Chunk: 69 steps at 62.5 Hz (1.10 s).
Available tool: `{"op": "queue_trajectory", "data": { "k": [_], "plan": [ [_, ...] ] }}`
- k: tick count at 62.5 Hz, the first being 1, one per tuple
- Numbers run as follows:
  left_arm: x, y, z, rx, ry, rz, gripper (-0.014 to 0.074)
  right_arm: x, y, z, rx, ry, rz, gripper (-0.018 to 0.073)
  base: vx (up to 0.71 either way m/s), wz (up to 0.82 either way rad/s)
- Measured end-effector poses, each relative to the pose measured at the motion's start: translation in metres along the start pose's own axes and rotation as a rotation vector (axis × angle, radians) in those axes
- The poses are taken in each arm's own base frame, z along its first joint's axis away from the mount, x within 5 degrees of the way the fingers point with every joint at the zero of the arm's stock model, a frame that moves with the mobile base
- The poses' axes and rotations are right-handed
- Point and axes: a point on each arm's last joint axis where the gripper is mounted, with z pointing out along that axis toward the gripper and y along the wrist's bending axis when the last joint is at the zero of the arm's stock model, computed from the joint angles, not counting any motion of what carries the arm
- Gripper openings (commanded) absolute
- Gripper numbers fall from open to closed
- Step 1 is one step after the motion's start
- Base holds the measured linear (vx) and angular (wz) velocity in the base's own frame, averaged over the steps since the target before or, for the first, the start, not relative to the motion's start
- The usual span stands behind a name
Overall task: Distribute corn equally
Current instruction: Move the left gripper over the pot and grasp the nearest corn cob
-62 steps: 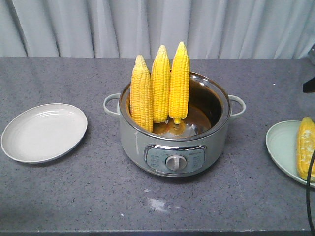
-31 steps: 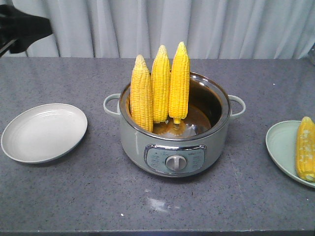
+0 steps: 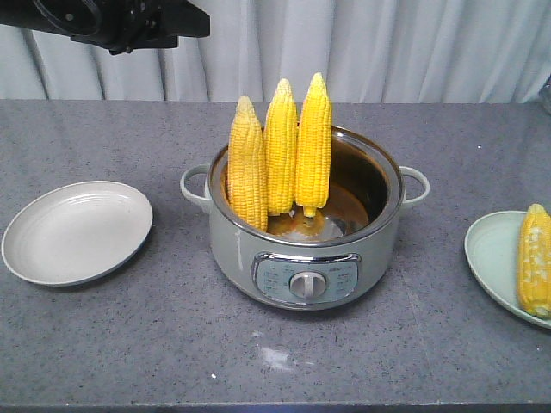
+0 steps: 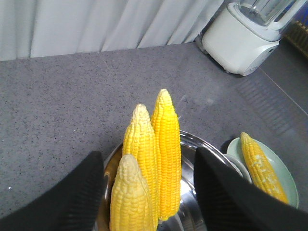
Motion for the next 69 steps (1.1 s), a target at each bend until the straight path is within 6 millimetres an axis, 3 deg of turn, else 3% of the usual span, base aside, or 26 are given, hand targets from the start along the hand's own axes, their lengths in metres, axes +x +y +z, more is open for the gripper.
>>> {"op": "queue_trajectory", "data": {
  "k": [20,32,49,69],
  "plan": [
    [0.008,0.027,0.038,-0.006,0.063,0.038,0.0526,0.0,-0.001,0.0,0.008,0.0,0.001,0.0557,0.0,0.0],
    [0.012,0.021,0.048,0.026,0.071,0.102,0.0526,0.0,-0.001,0.0,0.008,0.0,0.003,0.0534,0.0,0.0],
    [0.022,0.03,0.069,0.044,0.107,0.088,0.0526,0.0,-0.001,0.0,0.008,0.0,0.004,0.0529,0.0,0.0],
    [0.026,0.013,0.077,0.077,0.115,0.127,0.0526,0.0,-0.001,0.0,0.008,0.0,0.005,0.0529,0.0,0.0]
  ]
}}
